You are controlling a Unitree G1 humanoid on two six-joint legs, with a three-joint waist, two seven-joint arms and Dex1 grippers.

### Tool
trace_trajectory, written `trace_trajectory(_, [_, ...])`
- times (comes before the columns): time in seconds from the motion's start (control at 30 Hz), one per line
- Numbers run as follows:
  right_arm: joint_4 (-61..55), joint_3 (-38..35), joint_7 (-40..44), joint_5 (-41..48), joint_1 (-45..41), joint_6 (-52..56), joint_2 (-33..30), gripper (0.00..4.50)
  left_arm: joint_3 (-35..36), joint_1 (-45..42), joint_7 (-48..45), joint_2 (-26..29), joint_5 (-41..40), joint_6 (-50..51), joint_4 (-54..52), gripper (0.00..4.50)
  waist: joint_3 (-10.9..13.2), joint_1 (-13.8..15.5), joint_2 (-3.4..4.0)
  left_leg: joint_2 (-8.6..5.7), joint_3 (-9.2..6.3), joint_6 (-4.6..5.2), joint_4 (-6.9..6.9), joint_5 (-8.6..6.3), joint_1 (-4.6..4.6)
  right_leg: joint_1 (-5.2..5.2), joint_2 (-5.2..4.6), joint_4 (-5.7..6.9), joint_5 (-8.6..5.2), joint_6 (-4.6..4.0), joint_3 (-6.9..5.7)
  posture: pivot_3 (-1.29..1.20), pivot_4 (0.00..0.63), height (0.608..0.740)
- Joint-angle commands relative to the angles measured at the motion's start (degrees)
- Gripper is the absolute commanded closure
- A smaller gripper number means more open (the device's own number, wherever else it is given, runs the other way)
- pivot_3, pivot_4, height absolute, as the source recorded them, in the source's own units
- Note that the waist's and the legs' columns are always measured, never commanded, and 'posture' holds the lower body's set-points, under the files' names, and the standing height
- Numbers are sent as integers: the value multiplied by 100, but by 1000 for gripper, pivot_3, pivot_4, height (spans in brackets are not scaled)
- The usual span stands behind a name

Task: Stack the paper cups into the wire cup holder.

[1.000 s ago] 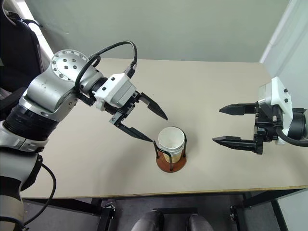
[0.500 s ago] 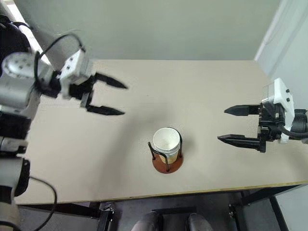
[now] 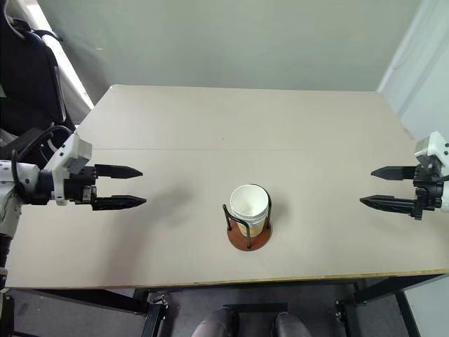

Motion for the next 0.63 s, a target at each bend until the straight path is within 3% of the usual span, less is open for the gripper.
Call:
trace_trajectory(0.03, [105,-20,252,-34,-264,-115,-136,0,505,351,45,198,-162,160,-330,53,-1,-16,1,0,0,-2,-4,-1,4,3,0,-1,-2,-4,0,0,150,740])
trace_trajectory(0.63, [341,273,451,-292,-676,-242,134,0,965,859,620,8,-377,699,-1054,53,0,-17,2,2,1,-8,-18,-5,16,5,0,1,-11,-25,0,0,150,740])
